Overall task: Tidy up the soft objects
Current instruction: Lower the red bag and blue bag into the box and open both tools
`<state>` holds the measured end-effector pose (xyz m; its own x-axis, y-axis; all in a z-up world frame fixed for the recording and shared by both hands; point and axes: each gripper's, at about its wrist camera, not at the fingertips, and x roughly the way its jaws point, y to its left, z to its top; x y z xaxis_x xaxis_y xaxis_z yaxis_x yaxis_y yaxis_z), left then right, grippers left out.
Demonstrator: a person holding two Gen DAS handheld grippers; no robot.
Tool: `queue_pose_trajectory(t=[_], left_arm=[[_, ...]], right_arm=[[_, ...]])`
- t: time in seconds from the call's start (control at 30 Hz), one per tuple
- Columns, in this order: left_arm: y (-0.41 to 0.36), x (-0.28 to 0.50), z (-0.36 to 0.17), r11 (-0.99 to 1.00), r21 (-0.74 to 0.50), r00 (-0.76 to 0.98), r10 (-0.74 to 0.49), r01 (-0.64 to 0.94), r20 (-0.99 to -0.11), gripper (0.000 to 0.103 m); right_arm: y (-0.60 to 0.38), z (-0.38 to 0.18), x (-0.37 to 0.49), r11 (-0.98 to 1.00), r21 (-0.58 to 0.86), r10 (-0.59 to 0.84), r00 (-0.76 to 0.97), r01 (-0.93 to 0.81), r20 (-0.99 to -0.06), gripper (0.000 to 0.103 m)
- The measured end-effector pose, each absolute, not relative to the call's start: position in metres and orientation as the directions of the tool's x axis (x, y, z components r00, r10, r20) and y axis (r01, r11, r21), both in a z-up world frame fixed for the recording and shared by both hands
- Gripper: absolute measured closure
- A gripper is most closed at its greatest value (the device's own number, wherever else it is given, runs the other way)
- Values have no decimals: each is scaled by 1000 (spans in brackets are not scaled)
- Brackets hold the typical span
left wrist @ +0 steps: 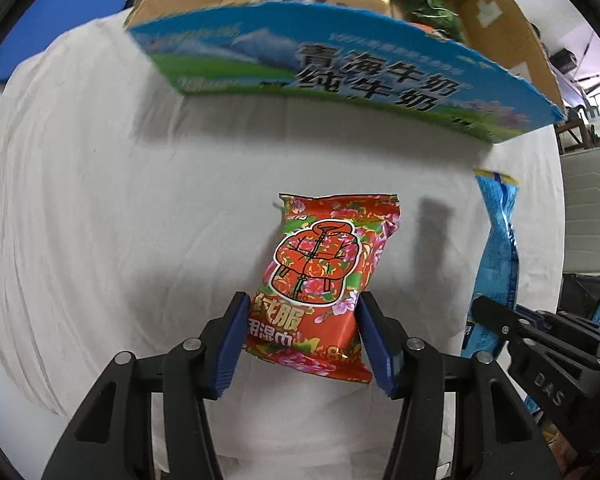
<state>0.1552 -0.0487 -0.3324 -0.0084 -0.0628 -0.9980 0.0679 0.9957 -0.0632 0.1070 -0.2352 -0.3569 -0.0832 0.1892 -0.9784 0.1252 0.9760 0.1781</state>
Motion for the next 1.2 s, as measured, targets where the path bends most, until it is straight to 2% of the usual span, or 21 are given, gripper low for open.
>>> queue_pose_trajectory(t=[0.1, 0.23, 0.47, 0.53, 0.57, 0.67, 0.77, 0.97, 1.07, 1.2], left_arm=[[-51, 161, -344, 995, -77, -46, -74, 68, -996, 50], [-52, 163, -385, 991, -104, -171, -89, 85, -981, 48], [-49, 175, -405, 992, -124, -209, -116, 28, -971, 48], [-52, 181, -401, 993, -110, -189, -102, 35, -977, 59], [-55, 180, -399, 994, -104, -185, -95, 41, -978, 60], [-61, 185, -379, 994, -81, -128, -71, 72, -989, 60], [-60, 182, -348, 992, -103, -72, -98, 70, -993, 61], [-45, 195, -245, 979, -188, 85, -194, 79, -977, 61], [-53, 205, -196, 977, -188, 164, -203, 102, -965, 61], [-58, 238, -164, 984, -133, 218, -157, 121, -963, 61]], right_arm=[[-248, -366, 124, 980, 155, 168, -102, 124, -980, 92], [-259, -383, 139, 981, 134, 153, -138, 138, -979, 92], [-263, -410, 137, 979, 125, 151, -166, 159, -974, 92], [-262, -410, 135, 981, 119, 145, -169, 152, -975, 92], [-260, -407, 133, 983, 116, 139, -165, 142, -976, 92], [-246, -404, 133, 983, 129, 148, -153, 127, -977, 92], [-246, -384, 134, 979, 167, 181, -119, 121, -976, 93], [-252, -305, 144, 966, 241, 241, 14, 90, -970, 93], [-256, -267, 162, 965, 250, 245, 75, 72, -967, 93], [-268, -216, 202, 969, 240, 228, 151, 63, -962, 93]])
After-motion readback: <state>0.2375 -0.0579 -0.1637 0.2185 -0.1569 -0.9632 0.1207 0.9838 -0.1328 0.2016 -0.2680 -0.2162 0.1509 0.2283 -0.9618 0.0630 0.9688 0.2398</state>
